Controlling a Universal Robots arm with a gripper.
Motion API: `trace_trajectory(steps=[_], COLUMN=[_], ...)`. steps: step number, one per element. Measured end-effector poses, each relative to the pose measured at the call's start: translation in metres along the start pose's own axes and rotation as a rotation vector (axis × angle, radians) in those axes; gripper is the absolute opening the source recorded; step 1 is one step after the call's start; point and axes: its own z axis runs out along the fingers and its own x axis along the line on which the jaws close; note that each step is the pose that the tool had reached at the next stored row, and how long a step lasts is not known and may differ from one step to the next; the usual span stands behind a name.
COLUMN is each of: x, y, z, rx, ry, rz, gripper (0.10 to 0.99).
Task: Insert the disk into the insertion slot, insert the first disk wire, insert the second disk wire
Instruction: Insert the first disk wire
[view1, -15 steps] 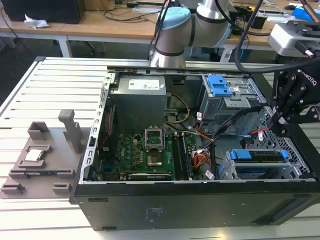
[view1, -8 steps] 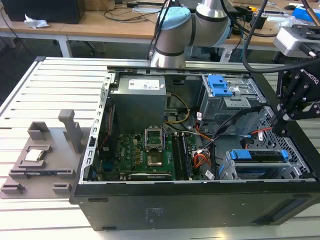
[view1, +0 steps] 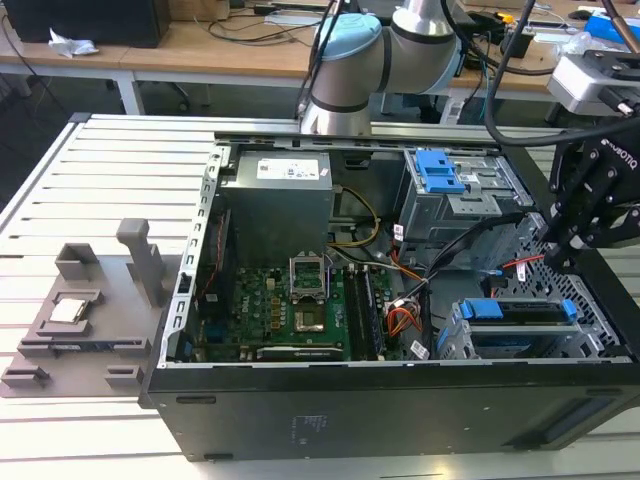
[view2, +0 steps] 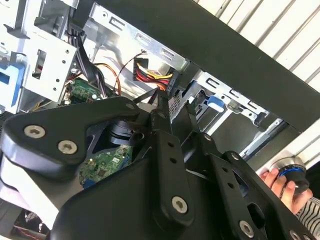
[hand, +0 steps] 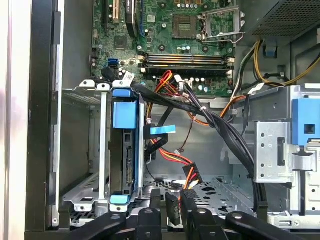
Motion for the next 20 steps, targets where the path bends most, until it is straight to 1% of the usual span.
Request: trace_trajectory(steps=[1, 2, 3, 4, 5, 8, 9, 11, 12, 13, 14, 17, 18, 19, 20], x=[0.0, 0.0, -0.0009, -0.0019, -0.0031, -0.0138, -0.0172, -0.0179, -0.019, -0.0191, -0.0193, -0.0193, -0.0193, -0.0192, -0.0192], y=[0.0, 0.0, -0.0007, -0.0012, -0.0017, -0.0036, -0.004, -0.005, -0.0067, -0.0094, -0.0114, -0.0118, -0.012, -0.0121, -0.0121], z=[0.0003, 0.0013, 0.0024, 0.0034, 0.0043, 0.0083, 0.0101, 0.0138, 0.0175, 0.0179, 0.0178, 0.0178, 0.0178, 0.0177, 0.0177], rx=[0.0, 0.0, 0.0, 0.0, 0.0, 0.0, 0.0, 0.001, 0.001, 0.001, 0.0, 0.0, 0.0, 0.0, 0.0], ry=[0.0063, 0.0196, 0.0331, 0.0399, 0.0425, 0.0433, 0.0448, 0.0538, 0.0612, 0.0657, 0.072, 0.0719, 0.0719, 0.0723, 0.0722], rz=[-0.01, -0.037, -0.045, -0.046, -0.048, -0.061, -0.069, -0.091, -0.101, -0.103, -0.103, -0.103, -0.103, -0.103, -0.103], gripper=[0.302, 0.302, 0.302, 0.302, 0.302, 0.302, 0.302, 0.302, 0.302, 0.302, 0.302, 0.302, 0.282, 0.22, 0.18])
